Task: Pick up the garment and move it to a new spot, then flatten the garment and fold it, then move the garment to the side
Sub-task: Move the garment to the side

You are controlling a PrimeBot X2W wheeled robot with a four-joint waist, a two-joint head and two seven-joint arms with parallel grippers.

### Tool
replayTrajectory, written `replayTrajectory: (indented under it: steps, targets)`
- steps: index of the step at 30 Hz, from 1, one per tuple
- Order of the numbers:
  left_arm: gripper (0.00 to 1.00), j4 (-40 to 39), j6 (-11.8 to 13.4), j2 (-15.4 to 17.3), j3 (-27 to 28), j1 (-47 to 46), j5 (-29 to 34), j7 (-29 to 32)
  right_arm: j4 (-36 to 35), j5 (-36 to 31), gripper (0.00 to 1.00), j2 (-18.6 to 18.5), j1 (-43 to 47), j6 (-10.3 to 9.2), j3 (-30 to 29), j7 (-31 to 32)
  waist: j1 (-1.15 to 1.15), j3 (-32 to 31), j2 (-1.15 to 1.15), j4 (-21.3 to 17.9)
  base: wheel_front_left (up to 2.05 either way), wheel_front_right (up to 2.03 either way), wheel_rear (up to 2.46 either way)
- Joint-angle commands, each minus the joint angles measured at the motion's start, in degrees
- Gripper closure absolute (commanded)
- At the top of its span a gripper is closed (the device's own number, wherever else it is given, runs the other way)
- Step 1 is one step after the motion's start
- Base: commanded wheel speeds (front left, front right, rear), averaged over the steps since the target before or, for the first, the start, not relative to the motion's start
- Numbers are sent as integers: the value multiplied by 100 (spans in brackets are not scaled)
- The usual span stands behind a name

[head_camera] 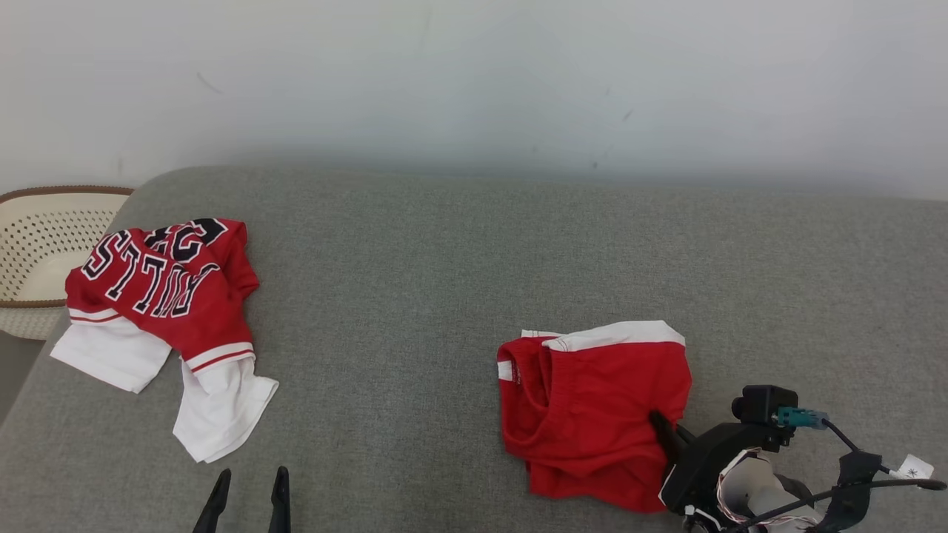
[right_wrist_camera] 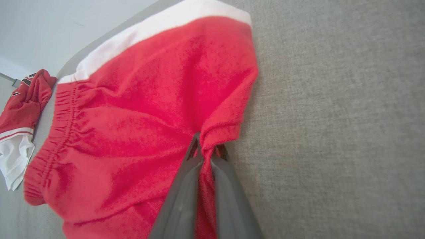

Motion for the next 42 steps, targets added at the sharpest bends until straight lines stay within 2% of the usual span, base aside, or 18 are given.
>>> replayTrajectory:
  steps: [1,9,16,25,32,42]
  targets:
    - [0,17,-25,2,21,-12,-9,-17,-36,25,100,-45,-52,1,42,-69,0,-6,0,-19,0,0,0]
    - [0,-24,-45,-1,102,11,27,-17,-82,-139,100,-389,-565,1,260,-342,0,15,0,-249,0,0,0]
    - [0,-149,-24,-1,119,-57,89,-17,57,-259,100,-790,-1199,1,439,-293,0,193,0,-435,0,0,0]
    - [0,-398,-4,43,180,-259,205,-17,357,-358,100,-1427,-2131,1,631,-190,0,767,0,-748,0,0,0]
    - [0,-630,4,130,265,-405,257,-17,613,-441,100,-1781,-2753,1,786,-86,0,1242,0,-969,0,0,0]
    - [0,-917,54,209,340,-535,308,-17,879,-591,100,-2300,-3396,1,1041,42,0,1715,0,-1057,0,0,0]
